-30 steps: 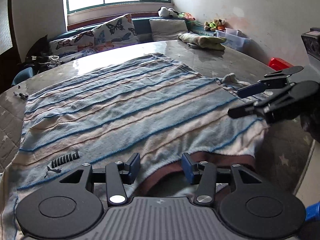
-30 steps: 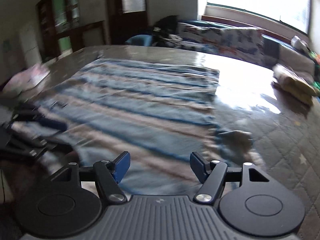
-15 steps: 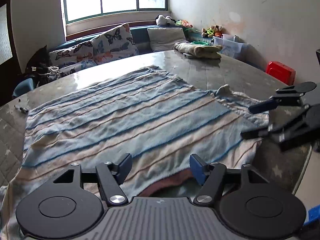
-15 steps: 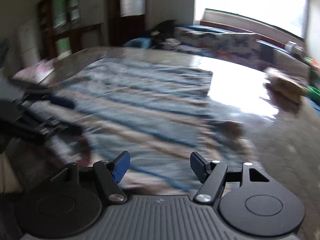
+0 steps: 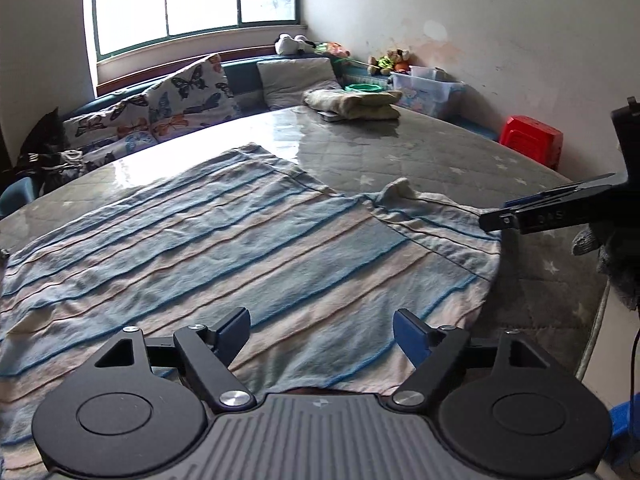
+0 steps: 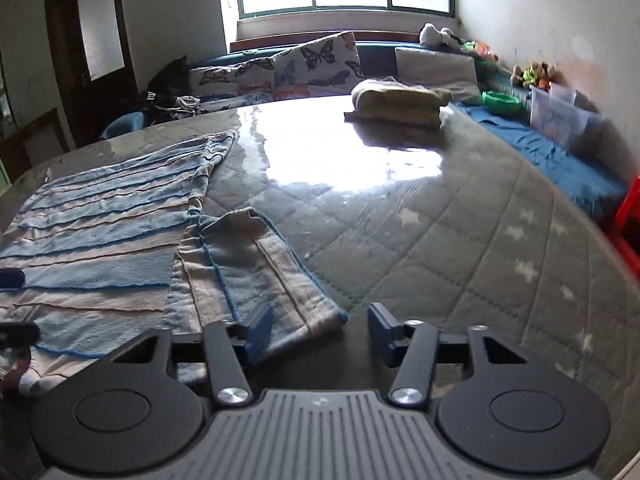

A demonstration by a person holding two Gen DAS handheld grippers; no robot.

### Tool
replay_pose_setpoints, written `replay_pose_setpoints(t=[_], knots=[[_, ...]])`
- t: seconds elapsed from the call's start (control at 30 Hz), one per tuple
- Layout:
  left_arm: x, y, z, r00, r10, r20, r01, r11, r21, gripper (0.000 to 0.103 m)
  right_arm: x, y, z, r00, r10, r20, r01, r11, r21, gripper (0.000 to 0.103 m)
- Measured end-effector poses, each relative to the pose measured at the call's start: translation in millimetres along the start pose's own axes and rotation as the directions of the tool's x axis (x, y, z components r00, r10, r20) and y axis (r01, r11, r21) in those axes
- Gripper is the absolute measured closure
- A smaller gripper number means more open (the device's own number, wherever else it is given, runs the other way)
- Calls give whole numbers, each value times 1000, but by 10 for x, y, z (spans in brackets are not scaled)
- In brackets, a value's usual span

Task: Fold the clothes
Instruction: 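Grasp the cloth edge with the right gripper, fold it toward the left gripper, release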

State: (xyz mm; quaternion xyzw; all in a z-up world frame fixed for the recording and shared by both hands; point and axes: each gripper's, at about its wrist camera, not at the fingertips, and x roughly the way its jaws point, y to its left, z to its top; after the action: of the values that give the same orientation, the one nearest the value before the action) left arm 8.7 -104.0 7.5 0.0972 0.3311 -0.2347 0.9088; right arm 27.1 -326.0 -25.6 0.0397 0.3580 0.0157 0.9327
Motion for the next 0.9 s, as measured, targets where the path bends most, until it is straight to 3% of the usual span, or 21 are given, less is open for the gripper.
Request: replay_pose_setpoints(t=[0.07,0.1,0.2,0.37,0.53,0.73,0.9], knots=[[23,-45,-10,1000,-7,-6,7,1000,8,22,2,-11,-11,1000,4,6,-4,1000,11,74],[30,-66,-14,1000,-9,-8,10,1000,13,22,-3,-23,-9,1000,8,9,-8,1000,23,87],[41,-98,-36,1000,-9,-14,9,1000,23,22,-50,-41,28,999,27,26,-28,998,59,94],[6,-46,-47,1000,1,-6,-1,1000,8,21,-254,88,169,991,110,77,-115,992,53,95],[-97,101,-38,999,34,23,-33,999,-36,20,-433,424,374,955,276,105,-275,961,-26,95],[-175,263,-76,997,75,28,-73,994,-82,19,-340,915,430,910,412,53,-403,906,-129,95],[-197,340,-108,995,93,21,-90,991,-100,19,-247,1012,394,905,426,0,-421,895,-149,92]])
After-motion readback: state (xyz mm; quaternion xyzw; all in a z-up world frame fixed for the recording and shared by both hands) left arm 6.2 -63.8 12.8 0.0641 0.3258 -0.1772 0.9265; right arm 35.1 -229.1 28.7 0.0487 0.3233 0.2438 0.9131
